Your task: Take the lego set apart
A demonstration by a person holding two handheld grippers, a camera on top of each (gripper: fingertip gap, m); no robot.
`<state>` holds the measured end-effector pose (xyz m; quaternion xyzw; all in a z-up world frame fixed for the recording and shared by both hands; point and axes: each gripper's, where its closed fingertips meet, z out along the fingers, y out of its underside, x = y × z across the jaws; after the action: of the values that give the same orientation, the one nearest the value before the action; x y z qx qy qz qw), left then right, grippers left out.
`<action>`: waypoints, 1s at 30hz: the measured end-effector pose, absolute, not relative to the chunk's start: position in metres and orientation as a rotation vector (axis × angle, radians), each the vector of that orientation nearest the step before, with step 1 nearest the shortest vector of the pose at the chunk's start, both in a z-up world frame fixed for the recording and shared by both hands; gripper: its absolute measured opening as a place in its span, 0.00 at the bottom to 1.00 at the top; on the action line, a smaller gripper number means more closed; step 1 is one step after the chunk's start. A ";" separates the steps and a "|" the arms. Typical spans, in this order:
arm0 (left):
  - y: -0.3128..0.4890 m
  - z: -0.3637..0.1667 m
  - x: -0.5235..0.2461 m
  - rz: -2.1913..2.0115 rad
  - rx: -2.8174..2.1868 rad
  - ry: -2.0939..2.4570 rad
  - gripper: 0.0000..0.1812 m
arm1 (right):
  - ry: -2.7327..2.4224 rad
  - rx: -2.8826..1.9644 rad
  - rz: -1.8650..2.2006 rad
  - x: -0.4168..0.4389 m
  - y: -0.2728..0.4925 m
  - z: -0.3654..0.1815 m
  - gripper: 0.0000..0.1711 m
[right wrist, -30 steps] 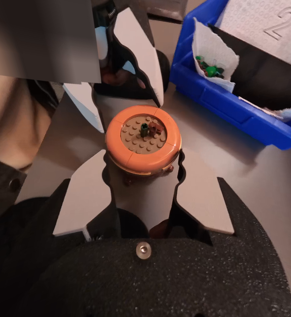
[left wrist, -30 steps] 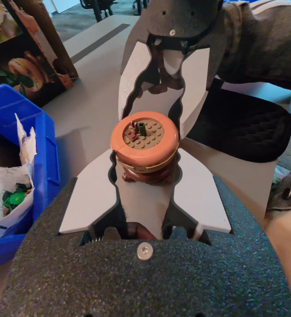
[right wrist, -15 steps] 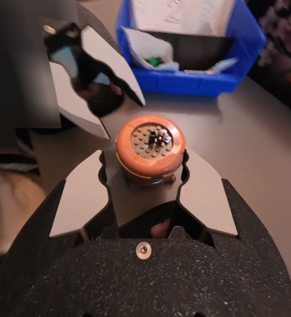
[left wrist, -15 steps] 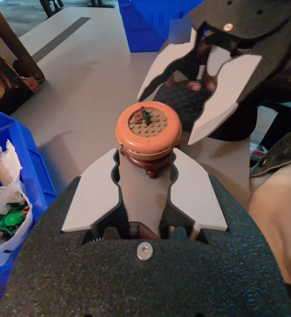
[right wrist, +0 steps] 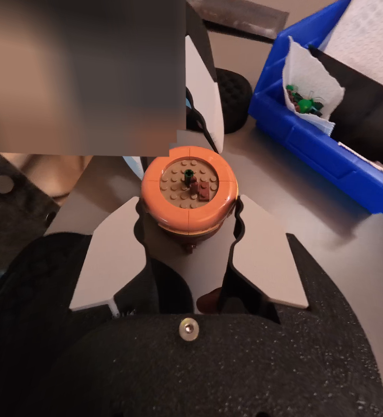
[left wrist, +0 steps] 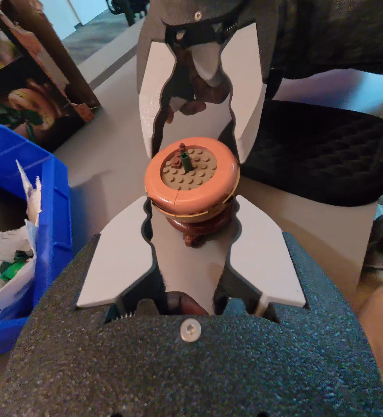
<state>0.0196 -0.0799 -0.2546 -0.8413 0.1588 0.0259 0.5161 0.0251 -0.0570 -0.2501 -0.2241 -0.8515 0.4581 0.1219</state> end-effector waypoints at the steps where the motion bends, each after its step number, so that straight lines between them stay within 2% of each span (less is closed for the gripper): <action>1: -0.081 -0.255 0.020 0.027 -2.029 0.410 0.37 | -2.448 -0.726 1.326 0.026 -0.058 -0.250 0.45; 8: -0.099 -0.260 0.014 -0.237 -2.100 0.675 0.34 | -2.119 -1.197 1.106 0.031 -0.075 -0.250 0.45; 12: -0.101 -0.254 0.012 -0.271 -2.058 0.669 0.32 | -2.108 -1.196 1.136 0.032 -0.073 -0.246 0.44; 14: -0.102 -0.236 0.013 -0.283 -1.987 0.628 0.36 | -2.123 -1.152 1.147 0.031 -0.067 -0.230 0.41; 17: -0.097 -0.213 0.021 -0.331 -1.894 0.573 0.57 | -2.304 -1.084 1.009 0.031 -0.065 -0.214 0.32; 19: -0.090 -0.216 0.029 -0.330 -1.903 0.592 0.62 | -2.482 -1.047 0.869 0.033 -0.071 -0.215 0.25; 22: -0.075 -0.230 0.033 -0.304 -1.944 0.600 0.61 | -2.660 -0.973 0.703 0.030 -0.081 -0.219 0.23; 27: -0.070 -0.248 0.034 -0.310 -1.951 0.620 0.46 | -2.786 -0.897 0.474 0.028 -0.083 -0.230 0.13; 30: -0.069 -0.247 0.034 -0.323 -1.908 0.601 0.46 | -2.800 -0.900 0.417 0.027 -0.080 -0.232 0.13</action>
<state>0.0341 -0.0694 -0.2467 -0.7989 0.2518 -0.1354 0.5292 0.0275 -0.0801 -0.2325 -0.3018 -0.9391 0.1400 0.0856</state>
